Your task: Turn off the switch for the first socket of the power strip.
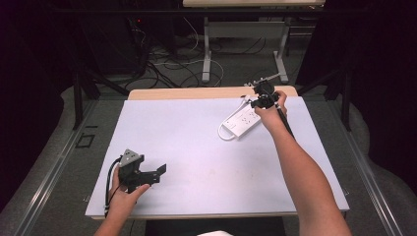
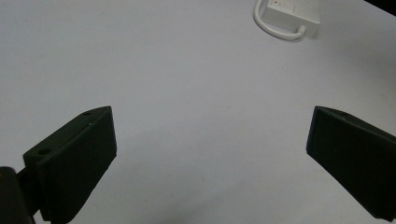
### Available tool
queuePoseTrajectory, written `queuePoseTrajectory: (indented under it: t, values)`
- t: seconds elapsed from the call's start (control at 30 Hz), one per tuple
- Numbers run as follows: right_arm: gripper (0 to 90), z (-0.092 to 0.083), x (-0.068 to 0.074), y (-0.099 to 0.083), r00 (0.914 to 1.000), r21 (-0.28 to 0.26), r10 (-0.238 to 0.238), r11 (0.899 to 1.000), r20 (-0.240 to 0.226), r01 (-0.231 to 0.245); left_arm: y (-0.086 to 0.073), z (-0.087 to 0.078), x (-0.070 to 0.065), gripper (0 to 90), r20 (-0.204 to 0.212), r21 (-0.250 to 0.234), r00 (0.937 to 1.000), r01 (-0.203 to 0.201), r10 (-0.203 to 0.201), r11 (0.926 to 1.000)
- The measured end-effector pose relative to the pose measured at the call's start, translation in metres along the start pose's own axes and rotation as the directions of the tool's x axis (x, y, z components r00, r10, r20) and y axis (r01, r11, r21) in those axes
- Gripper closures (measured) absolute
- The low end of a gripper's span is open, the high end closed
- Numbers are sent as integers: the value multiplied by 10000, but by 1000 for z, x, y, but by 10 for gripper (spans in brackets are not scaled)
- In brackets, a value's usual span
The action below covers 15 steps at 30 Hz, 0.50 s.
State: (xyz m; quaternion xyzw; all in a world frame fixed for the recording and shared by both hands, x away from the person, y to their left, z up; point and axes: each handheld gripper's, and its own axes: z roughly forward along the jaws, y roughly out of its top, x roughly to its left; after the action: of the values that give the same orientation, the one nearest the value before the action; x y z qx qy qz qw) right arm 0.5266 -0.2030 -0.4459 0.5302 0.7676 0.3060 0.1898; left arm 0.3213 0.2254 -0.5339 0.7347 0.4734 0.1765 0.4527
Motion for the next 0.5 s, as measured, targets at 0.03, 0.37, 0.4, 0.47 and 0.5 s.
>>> queuePoseTrajectory:
  t: [0.03,0.37,0.4,0.47,0.5]
  values:
    - [900,2,1,0,10000,4,36,10000,-26,-36,0,0,0,16,2,5,10000,6,-6,10000]
    - [900,20,3,-2,9994,78,331,9994,-48,-331,0,0,0,16,52,23,10000,-8,8,10000]
    - [900,22,4,-2,9993,116,375,9992,-63,-375,0,0,1,16,59,59,10000,-15,14,10000]
    - [900,25,4,-3,9995,133,299,9995,-65,-298,0,0,1,16,56,61,10000,-14,14,10000]
    - [900,26,4,-3,9995,100,300,9995,-12,-300,0,0,1,15,56,62,10000,-12,12,10000]
